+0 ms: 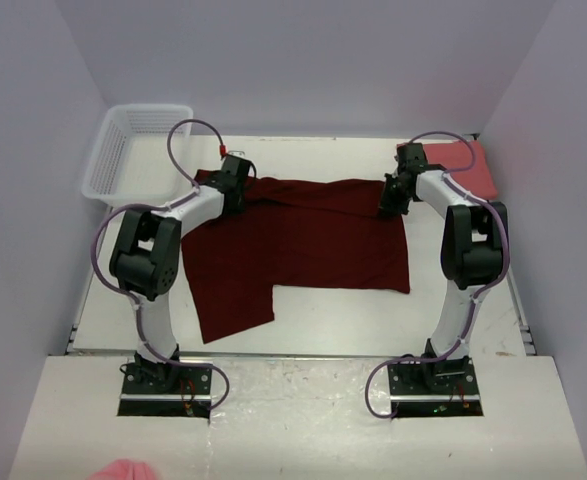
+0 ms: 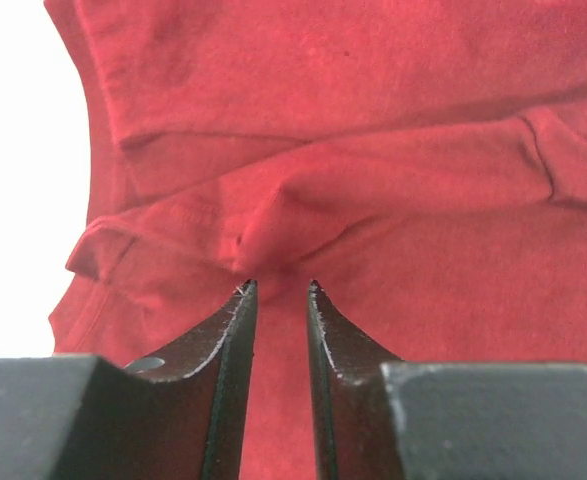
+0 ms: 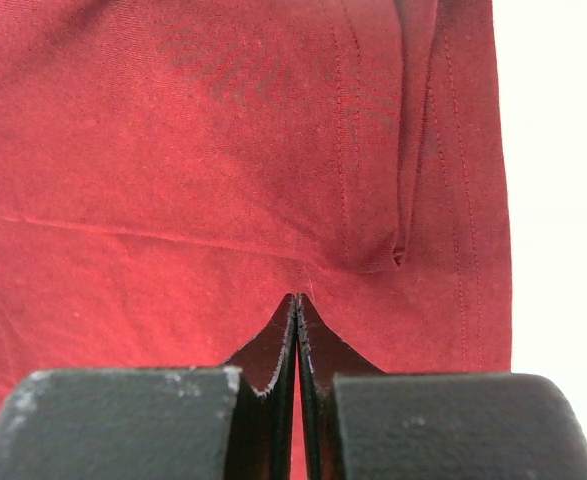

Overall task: Fold and stack the t-shirts
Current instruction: Fold the flattened tshirt in 1/3 of the way

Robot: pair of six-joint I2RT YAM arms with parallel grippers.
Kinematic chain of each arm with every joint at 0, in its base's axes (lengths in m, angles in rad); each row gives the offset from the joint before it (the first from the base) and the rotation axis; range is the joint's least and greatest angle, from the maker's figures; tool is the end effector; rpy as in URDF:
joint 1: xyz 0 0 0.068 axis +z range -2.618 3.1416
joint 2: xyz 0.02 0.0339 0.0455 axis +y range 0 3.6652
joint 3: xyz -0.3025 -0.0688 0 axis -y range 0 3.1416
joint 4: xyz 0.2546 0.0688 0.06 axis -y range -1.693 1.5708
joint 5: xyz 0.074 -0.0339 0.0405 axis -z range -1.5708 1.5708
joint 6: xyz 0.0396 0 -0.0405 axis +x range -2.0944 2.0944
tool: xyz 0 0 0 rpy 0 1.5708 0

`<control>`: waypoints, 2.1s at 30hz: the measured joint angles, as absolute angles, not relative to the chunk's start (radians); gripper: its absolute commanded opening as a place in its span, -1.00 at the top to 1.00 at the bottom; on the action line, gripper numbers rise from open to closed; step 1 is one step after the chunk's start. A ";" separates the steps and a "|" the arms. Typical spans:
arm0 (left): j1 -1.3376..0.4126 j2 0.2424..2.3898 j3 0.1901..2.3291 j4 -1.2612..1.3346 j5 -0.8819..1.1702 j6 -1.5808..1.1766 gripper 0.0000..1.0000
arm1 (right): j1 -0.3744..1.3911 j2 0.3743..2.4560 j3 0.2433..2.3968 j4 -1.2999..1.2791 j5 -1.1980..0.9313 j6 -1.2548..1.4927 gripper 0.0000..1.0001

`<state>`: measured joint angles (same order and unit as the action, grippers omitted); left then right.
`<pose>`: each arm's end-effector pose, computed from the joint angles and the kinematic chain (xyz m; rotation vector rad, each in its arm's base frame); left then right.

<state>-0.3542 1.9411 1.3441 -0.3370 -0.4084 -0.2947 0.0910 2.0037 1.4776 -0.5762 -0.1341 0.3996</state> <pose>0.4176 -0.1376 0.2133 -0.0926 2.4106 0.2195 0.4460 0.0460 0.2111 0.3722 2.6747 0.3324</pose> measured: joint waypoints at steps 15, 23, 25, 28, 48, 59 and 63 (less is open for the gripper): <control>-0.316 2.035 1.404 -0.327 -0.329 -0.283 0.40 | 0.082 2.004 1.485 -0.577 -0.149 0.398 1.00; -0.312 2.047 1.454 -0.315 -0.308 -0.268 0.40 | 0.081 2.004 1.485 -0.577 -0.149 0.398 1.00; -0.309 2.063 1.477 -0.313 -0.300 -0.268 0.40 | 0.081 2.004 1.485 -0.577 -0.149 0.398 1.00; -0.304 2.087 1.501 -0.311 -0.290 -0.266 0.44 | 0.081 2.004 1.485 -0.577 -0.149 0.398 1.00; -0.301 2.080 1.488 -0.302 -0.244 -0.262 1.00 | 0.064 2.009 1.499 -0.607 -0.040 0.404 0.87; -0.305 1.993 1.442 -0.300 -0.178 -0.286 1.00 | 0.039 2.048 1.560 -0.665 -0.047 0.421 0.72; -0.313 1.986 1.441 -0.296 -0.163 -0.296 1.00 | 0.039 2.064 1.566 -0.673 -0.065 0.428 0.61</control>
<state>-0.3130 1.9862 1.4414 -0.2958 -0.1635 -0.2962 0.0395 2.0644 1.5661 -0.6731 -0.0654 0.4282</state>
